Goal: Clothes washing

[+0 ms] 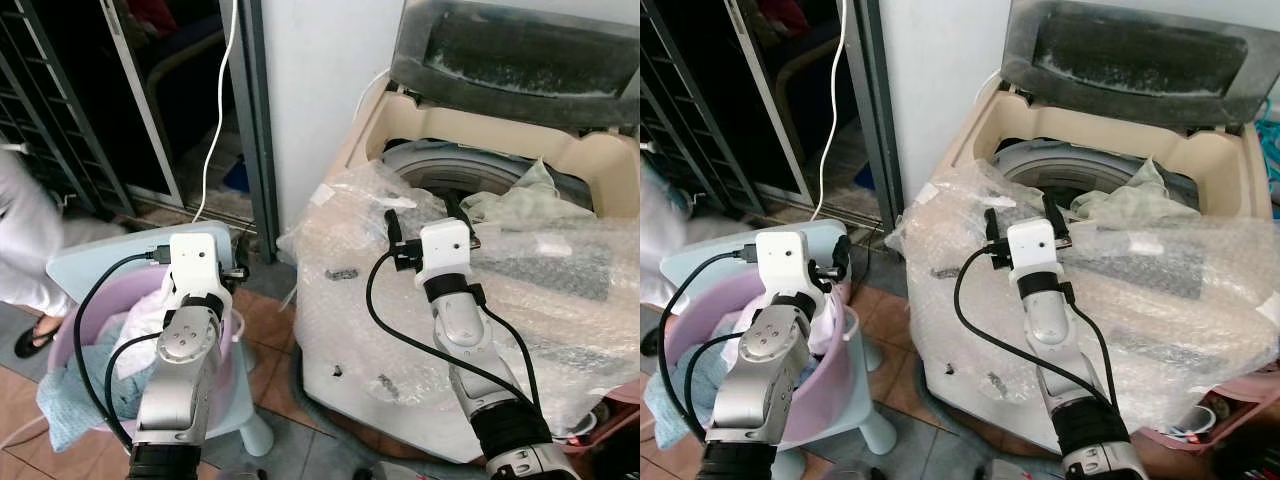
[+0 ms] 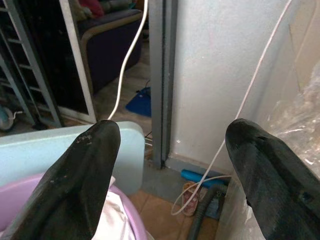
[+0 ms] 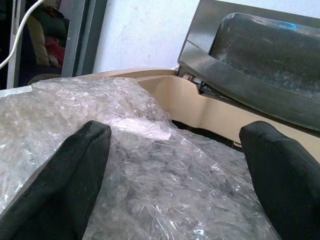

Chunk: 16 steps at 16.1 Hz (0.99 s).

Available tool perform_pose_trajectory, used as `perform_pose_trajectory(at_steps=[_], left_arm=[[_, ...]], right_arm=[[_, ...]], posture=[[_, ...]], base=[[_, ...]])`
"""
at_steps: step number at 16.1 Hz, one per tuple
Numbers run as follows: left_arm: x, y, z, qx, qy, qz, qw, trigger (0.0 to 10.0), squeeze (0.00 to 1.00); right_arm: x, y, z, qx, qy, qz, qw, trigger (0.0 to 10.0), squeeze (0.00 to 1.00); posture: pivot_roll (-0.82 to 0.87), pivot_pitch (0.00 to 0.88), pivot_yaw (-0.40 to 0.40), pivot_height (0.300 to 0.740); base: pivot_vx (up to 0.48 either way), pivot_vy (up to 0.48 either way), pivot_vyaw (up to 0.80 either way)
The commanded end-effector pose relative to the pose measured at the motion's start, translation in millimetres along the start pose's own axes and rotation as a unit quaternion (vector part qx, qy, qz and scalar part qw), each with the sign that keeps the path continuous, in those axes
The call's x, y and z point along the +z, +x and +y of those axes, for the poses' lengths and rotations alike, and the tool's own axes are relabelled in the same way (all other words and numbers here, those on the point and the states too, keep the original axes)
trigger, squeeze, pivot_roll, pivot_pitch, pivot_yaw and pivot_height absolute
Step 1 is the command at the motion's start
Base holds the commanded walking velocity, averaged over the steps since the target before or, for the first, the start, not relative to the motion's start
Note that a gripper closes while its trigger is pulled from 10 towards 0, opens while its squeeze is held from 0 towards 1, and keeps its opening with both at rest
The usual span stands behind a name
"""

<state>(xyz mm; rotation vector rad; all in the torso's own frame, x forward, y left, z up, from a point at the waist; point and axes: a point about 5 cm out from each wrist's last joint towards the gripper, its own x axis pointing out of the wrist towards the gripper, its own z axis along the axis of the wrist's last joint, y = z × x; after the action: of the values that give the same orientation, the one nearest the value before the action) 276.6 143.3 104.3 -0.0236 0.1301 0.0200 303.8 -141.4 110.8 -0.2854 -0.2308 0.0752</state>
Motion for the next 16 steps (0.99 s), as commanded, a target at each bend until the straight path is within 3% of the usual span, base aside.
perform_pose_trajectory(at_steps=[1,4,5,8,12,14,16], left_arm=[[2.3,3.6,-2.6,-0.008,0.003,-0.006,1.0,10.0,0.0],[5.5,6.3,-5.3,-0.004,0.003,-0.016,1.0,10.0,0.0],[4.8,5.3,-4.8,-0.002,0.002,-0.015,1.0,10.0,0.0],[1.0,3.0,-2.9,0.002,0.001,-0.009,1.0,10.0,0.0],[1.6,3.9,-2.4,0.005,-0.003,-0.011,1.0,10.0,0.0],[2.7,3.8,-1.1,0.011,-0.004,-0.017,1.0,10.0,0.0],[2.6,3.3,-0.4,0.013,-0.004,-0.018,1.0,10.0,0.0]], right_arm=[[-20.3,-10.2,3.0,0.015,-0.013,0.052,0.998,10.0,0.0],[-14.3,-1.2,-3.4,0.001,-0.017,0.053,0.998,10.0,0.0],[3.8,12.7,-12.8,-0.019,-0.01,0.023,1.0,10.0,0.0],[31.0,29.5,-24.2,-0.028,0.016,-0.022,0.999,10.0,0.0],[51.0,40.0,-36.9,-0.05,0.038,-0.055,0.997,10.0,0.0],[60.7,41.6,-34.4,-0.037,0.067,-0.06,0.995,10.0,0.0],[65.0,40.5,-32.3,-0.029,0.068,-0.062,0.995,10.0,0.0]], posture=[[-0.03,0.0,0.035,0.74],[-0.03,0.0,0.031,0.74],[-0.03,0.0,0.025,0.74],[-0.03,0.0,0.023,0.74],[-0.03,0.0,0.015,0.74],[-0.03,0.0,0.01,0.74],[-0.03,0.0,0.009,0.74]], base=[[0.0,0.0,0.0],[0.0,0.0,0.0],[0.0,0.0,0.0],[0.0,0.0,0.0],[0.0,0.0,0.0],[0.0,0.0,0.0],[0.0,0.0,0.0]])
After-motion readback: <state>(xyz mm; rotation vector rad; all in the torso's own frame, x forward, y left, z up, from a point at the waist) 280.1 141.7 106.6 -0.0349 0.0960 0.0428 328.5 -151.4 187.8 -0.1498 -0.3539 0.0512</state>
